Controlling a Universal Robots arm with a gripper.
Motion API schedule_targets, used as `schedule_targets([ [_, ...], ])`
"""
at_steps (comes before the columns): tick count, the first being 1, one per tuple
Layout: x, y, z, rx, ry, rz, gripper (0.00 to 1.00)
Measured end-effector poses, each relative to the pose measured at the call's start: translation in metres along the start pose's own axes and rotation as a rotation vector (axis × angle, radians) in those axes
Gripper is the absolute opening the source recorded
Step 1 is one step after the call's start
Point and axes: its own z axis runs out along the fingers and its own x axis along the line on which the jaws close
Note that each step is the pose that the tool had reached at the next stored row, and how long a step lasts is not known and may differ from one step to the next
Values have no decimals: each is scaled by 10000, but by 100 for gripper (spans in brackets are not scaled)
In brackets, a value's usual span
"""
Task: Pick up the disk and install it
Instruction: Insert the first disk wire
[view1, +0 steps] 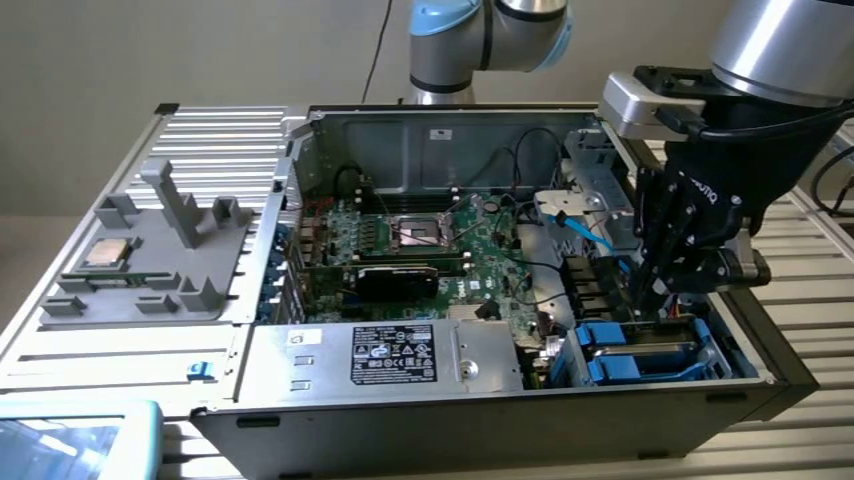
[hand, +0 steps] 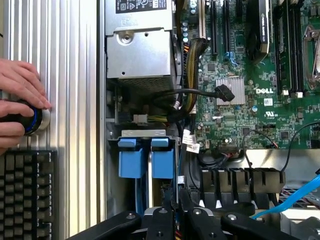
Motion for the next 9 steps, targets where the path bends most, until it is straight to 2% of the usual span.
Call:
schedule_targets([
  [1, -1, 1, 4, 9, 42, 4, 16],
  [2, -1, 5, 8, 28, 48, 8, 16],
  [9, 27, 2, 30, 28, -19, 3, 16],
])
